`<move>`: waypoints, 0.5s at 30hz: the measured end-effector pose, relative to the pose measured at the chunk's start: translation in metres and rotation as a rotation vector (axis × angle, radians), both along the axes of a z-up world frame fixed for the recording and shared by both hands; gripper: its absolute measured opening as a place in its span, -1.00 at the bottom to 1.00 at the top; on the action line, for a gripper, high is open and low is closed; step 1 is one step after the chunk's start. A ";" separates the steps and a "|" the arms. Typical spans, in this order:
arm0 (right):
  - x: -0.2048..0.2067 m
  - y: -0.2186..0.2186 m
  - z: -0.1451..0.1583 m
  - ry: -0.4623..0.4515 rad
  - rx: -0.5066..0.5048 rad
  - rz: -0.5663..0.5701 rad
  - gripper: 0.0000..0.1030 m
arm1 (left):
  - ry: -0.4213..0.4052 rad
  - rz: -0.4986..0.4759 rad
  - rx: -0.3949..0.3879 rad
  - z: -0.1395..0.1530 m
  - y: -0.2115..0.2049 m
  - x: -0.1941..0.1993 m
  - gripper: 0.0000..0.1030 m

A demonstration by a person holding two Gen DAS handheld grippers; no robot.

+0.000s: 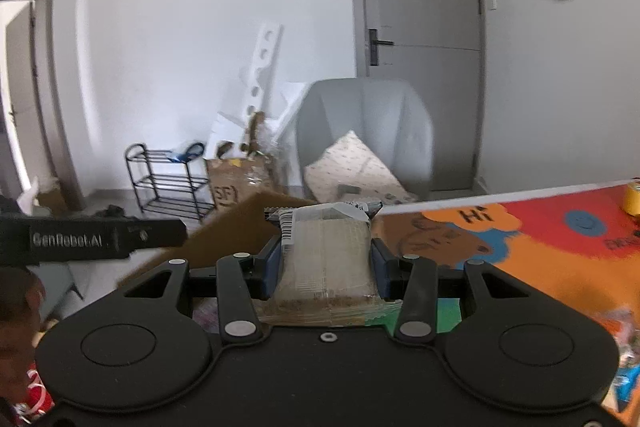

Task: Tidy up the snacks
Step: 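Carry the purple bar and bread packet to the box and release both inside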

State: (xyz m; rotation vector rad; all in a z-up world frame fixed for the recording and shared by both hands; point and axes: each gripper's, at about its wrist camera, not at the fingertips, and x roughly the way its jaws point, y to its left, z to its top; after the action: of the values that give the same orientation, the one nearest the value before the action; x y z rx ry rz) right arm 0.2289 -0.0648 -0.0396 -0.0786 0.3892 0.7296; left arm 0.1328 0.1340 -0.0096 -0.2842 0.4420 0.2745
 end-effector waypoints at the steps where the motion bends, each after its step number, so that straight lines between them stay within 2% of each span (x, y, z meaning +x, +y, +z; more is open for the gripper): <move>1: 0.000 0.002 0.001 0.001 0.007 0.013 0.01 | 0.000 0.009 0.001 0.001 0.000 -0.001 0.32; 2: -0.001 0.003 0.002 -0.003 0.009 0.026 0.13 | 0.001 0.017 0.002 0.001 0.000 -0.002 0.41; 3: -0.002 0.004 0.003 -0.009 0.003 0.021 0.40 | 0.002 0.025 0.004 0.001 0.001 -0.003 0.49; 4: -0.004 0.003 0.004 -0.018 0.002 0.014 0.49 | 0.004 0.032 0.009 0.002 0.001 -0.003 0.52; 6: -0.006 -0.001 0.004 -0.017 0.002 0.005 0.49 | 0.008 0.043 0.016 0.001 0.000 -0.003 0.64; 15: -0.012 -0.028 0.002 0.025 -0.027 -0.044 0.53 | 0.029 0.002 0.026 -0.003 -0.018 0.004 0.83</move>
State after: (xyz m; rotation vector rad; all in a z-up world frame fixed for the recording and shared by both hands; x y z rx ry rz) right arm 0.2165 -0.0931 -0.0375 -0.0861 0.4237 0.6825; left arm 0.1366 0.1162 -0.0124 -0.2558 0.4662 0.2864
